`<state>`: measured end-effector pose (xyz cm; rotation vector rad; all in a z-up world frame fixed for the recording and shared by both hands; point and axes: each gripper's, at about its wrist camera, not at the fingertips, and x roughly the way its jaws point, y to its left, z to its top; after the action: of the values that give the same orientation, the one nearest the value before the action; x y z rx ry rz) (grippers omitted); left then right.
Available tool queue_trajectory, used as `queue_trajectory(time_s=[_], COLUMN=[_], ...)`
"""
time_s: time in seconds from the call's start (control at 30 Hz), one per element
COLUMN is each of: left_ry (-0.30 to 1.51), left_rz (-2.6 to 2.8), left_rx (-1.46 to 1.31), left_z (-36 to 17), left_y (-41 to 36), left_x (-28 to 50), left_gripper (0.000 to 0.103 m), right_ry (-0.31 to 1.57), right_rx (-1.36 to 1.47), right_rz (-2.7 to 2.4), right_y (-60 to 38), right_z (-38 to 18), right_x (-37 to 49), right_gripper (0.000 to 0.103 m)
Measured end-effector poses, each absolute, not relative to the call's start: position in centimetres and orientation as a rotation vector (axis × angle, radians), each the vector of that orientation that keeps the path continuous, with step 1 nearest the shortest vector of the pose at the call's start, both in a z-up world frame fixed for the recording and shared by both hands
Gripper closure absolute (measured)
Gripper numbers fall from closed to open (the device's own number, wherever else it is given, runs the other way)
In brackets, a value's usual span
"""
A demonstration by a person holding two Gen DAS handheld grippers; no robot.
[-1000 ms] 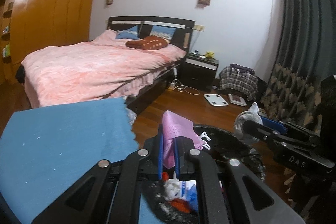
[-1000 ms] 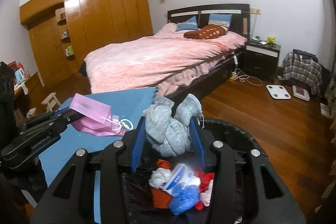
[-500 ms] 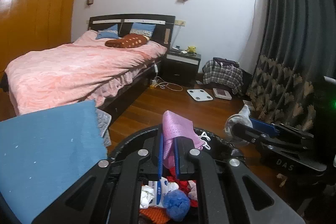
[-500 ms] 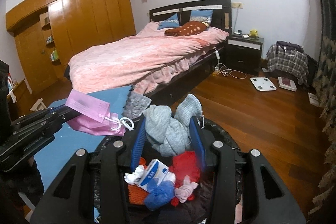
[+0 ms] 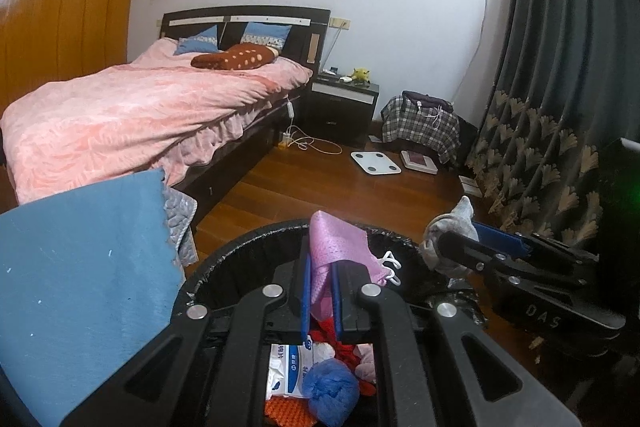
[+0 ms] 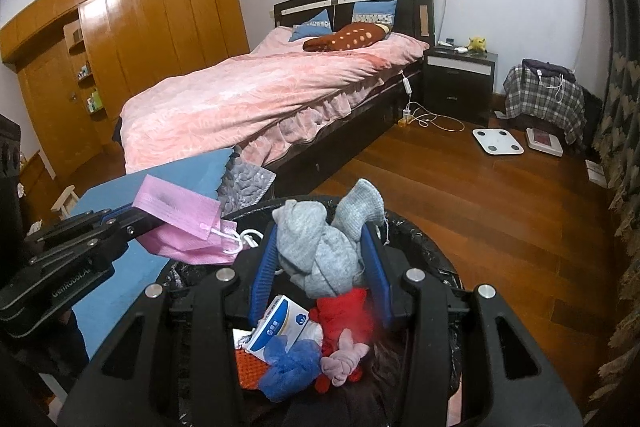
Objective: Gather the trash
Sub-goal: 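Open both tools to drop the pink strap and grey sock into the bin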
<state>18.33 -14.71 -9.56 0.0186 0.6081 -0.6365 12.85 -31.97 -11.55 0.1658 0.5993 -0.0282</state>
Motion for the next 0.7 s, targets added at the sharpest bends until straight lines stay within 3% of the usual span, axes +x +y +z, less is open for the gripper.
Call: queue_trajectory(time_s=[0.27, 0.33, 0.4, 0.7], left_ry=[0.660, 0.687, 0.714, 0.771], left_rz=[-0.647, -0.656, -0.655, -0.621], left_rx=[0.028, 0.018, 0.010, 0.026], left_z=[-11.1, -11.5, -12.1, -14.0], left_y=[-15.5, -15.6, -15.4, -13.8], left_x=[19.7, 20.1, 20.5, 20.2], left_gripper=[0.093, 0.081, 0.053, 0.034], right_ry=[0.620, 0.630, 0.637, 0.630], right_rx=[0.172, 0.174, 0.177, 0.186], right_rz=[-0.037, -0.047, -0.053, -0.077], right_y=[-32.0, -32.2, -32.4, -32.8], right_z=[-12.4, -12.7, -13.0, -13.4], right_x=[14.2, 14.5, 14.6, 14.3], right_gripper=[0.060, 0.057, 0.050, 0.027])
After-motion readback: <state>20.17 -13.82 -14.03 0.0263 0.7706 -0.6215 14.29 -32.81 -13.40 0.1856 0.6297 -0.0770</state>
